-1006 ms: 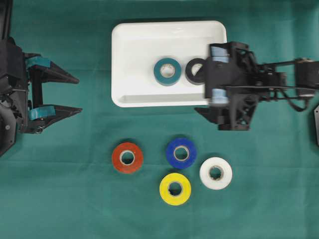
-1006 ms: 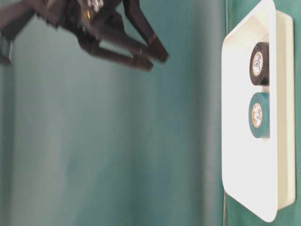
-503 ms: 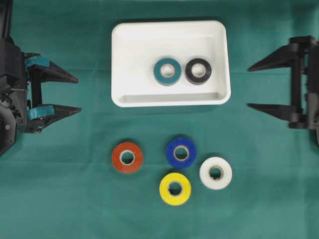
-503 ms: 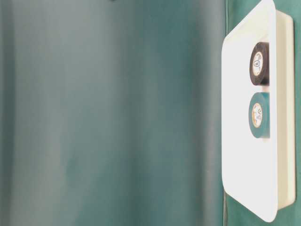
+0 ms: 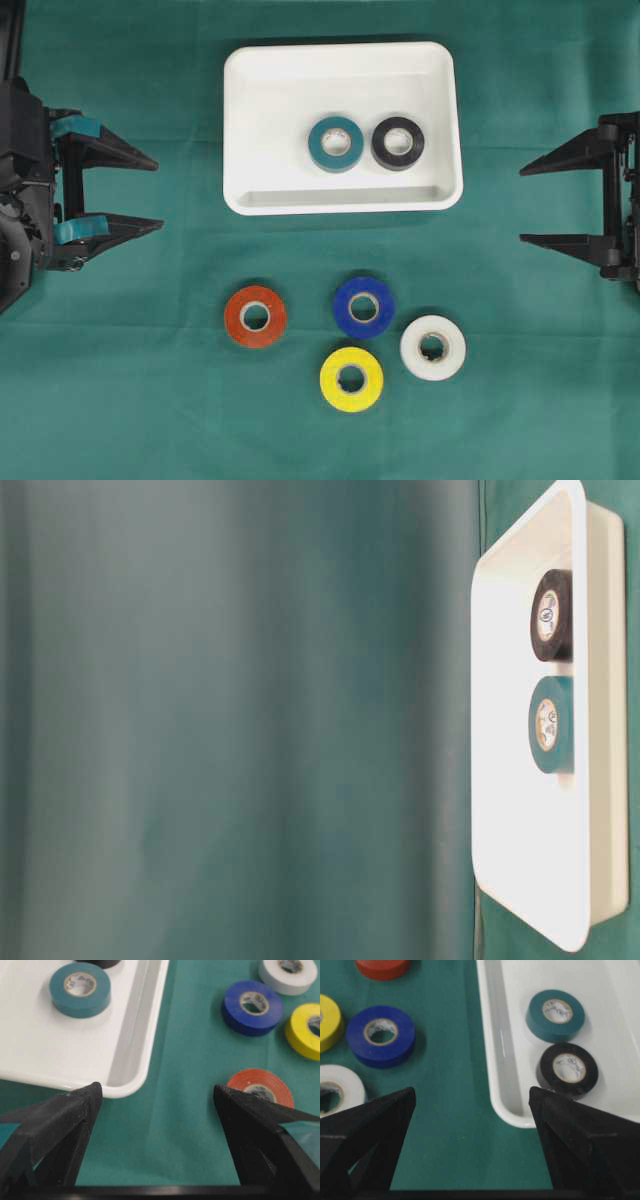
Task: Pick up the tape from a random location and place it into the white case.
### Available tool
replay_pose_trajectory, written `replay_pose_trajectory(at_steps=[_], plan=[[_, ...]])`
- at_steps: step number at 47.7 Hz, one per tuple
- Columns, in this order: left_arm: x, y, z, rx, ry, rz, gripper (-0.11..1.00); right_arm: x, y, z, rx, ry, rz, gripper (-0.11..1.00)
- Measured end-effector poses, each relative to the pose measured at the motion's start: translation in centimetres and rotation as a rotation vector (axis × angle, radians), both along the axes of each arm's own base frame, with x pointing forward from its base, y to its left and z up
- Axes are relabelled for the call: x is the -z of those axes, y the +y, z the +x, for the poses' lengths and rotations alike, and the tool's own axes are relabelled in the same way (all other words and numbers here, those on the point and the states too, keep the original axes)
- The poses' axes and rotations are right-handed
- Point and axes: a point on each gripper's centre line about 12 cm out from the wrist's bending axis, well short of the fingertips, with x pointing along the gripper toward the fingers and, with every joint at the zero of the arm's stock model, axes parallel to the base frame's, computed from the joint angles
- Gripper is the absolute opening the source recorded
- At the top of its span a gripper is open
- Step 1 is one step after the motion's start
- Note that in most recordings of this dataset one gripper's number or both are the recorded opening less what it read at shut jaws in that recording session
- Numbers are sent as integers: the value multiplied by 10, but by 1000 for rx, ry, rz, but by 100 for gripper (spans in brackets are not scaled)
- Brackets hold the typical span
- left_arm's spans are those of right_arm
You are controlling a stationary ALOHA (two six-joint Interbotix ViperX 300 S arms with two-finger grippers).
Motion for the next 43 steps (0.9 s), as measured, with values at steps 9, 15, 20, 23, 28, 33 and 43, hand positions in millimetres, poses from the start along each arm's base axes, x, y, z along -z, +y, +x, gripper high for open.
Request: replay_pose_trajectory(at_steps=[9, 15, 20, 23, 28, 33, 43], plan=[[0, -1, 0, 3, 2, 0, 99, 0, 0, 0, 1, -3, 2, 89], [0, -2, 0, 8, 0, 0, 99, 0, 0, 0, -2, -3, -1, 89], [0, -7, 1, 35, 1, -2, 99, 1, 0, 0, 0, -1, 0, 89], [0, -13, 1, 61, 0, -1, 99, 1, 0, 0, -2, -1, -1, 89], [0, -24, 1, 111, 0, -3, 99, 1, 0, 0, -2, -1, -1, 89], [0, -34, 1, 158, 0, -7, 99, 1, 0, 0, -2, -1, -3, 89], [-1, -45, 0, 210, -3, -10, 99, 1, 0, 0, 0, -1, -1, 89]])
